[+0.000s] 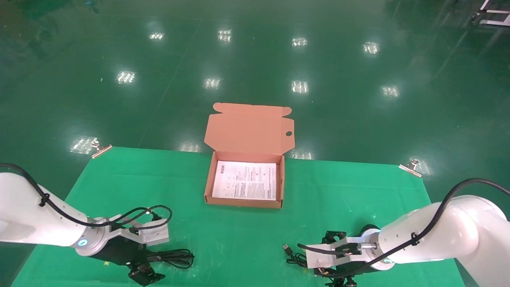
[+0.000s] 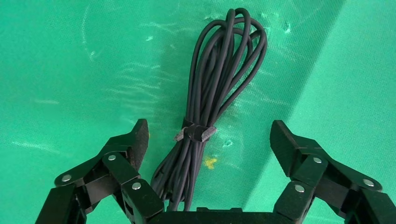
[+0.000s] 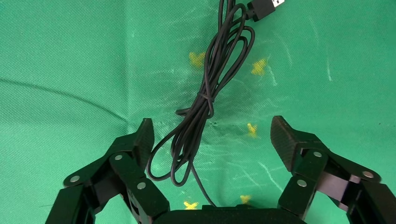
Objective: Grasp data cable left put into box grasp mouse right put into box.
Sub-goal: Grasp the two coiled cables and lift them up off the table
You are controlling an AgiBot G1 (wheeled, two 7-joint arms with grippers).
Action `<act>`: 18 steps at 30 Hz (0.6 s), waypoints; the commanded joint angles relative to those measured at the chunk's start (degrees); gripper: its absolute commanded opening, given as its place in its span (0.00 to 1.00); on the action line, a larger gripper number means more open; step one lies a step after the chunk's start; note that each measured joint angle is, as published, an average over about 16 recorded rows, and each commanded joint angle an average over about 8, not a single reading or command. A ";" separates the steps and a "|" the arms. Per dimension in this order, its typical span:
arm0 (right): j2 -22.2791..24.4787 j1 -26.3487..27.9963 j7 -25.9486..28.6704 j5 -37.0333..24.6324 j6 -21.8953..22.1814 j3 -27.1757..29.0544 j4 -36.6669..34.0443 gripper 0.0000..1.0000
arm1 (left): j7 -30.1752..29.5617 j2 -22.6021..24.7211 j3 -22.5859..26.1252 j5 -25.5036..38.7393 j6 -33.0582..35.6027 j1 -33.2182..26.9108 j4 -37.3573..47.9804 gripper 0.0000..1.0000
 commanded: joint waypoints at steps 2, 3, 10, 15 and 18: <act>0.07 0.00 0.05 -0.03 -0.11 -0.02 0.24 0.00 | -0.14 -0.14 0.00 0.00 0.06 0.10 -0.43 0.00; 0.09 0.00 0.07 -0.04 -0.15 -0.03 0.29 0.00 | -0.17 -0.16 0.00 0.00 0.07 0.12 -0.52 0.00; 0.17 0.00 0.13 -0.12 -0.28 -0.06 0.54 0.00 | -0.30 -0.31 0.00 0.01 0.18 0.24 -0.97 0.00; 0.19 -0.01 0.15 -0.16 -0.32 -0.08 0.64 0.00 | -0.36 -0.37 0.00 0.02 0.23 0.28 -1.15 0.00; 0.20 -0.02 0.17 -0.17 -0.34 -0.09 0.69 0.00 | -0.39 -0.39 0.00 0.03 0.24 0.29 -1.23 0.00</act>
